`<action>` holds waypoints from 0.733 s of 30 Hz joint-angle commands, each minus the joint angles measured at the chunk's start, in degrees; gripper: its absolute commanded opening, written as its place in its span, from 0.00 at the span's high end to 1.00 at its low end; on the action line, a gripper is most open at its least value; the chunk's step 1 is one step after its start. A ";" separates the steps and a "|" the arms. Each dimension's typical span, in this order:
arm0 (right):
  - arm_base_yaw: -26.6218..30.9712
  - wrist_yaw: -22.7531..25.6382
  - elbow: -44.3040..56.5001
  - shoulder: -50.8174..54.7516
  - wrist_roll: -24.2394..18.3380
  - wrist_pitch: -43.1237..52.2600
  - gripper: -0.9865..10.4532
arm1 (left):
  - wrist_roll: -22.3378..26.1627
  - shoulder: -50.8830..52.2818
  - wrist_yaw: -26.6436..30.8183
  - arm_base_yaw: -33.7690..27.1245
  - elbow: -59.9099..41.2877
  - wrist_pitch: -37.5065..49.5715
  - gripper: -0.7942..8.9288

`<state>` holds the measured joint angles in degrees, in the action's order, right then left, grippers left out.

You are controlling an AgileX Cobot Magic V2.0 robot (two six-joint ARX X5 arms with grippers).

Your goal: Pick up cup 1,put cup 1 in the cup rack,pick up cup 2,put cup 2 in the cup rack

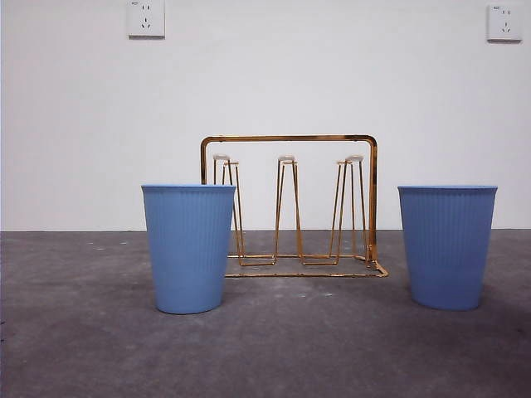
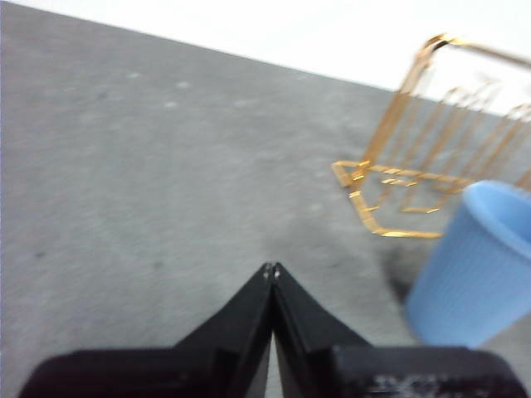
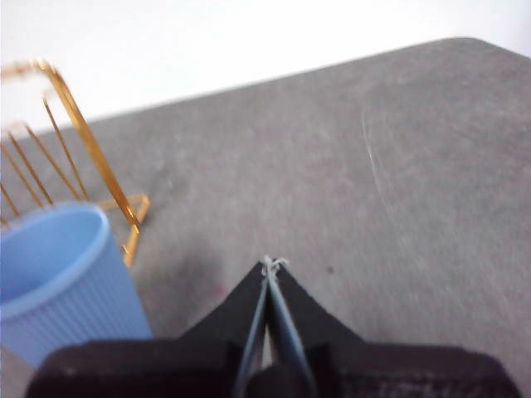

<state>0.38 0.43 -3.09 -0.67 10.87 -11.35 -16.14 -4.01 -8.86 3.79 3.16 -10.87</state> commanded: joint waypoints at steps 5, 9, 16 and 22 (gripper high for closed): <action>0.00 -1.16 -9.97 -3.63 2.58 -1.75 0.92 | -3.04 -1.90 -3.10 -0.15 7.78 -2.80 0.92; 0.00 -3.45 -17.73 -8.87 2.29 -6.29 0.92 | -3.10 -5.03 -6.95 -0.15 13.86 -5.68 0.92; 0.00 -11.91 -33.53 -20.85 -5.99 -19.41 0.92 | -1.46 -13.16 -14.05 -0.13 26.08 -14.32 0.92; 0.00 -15.96 -47.65 -30.82 -13.03 -35.17 0.92 | 4.42 -20.33 -19.82 -0.11 35.52 -24.15 0.93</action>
<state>0.38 -15.09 -48.97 -30.50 1.30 -44.86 -14.81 -23.68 -27.94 3.79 37.91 -34.04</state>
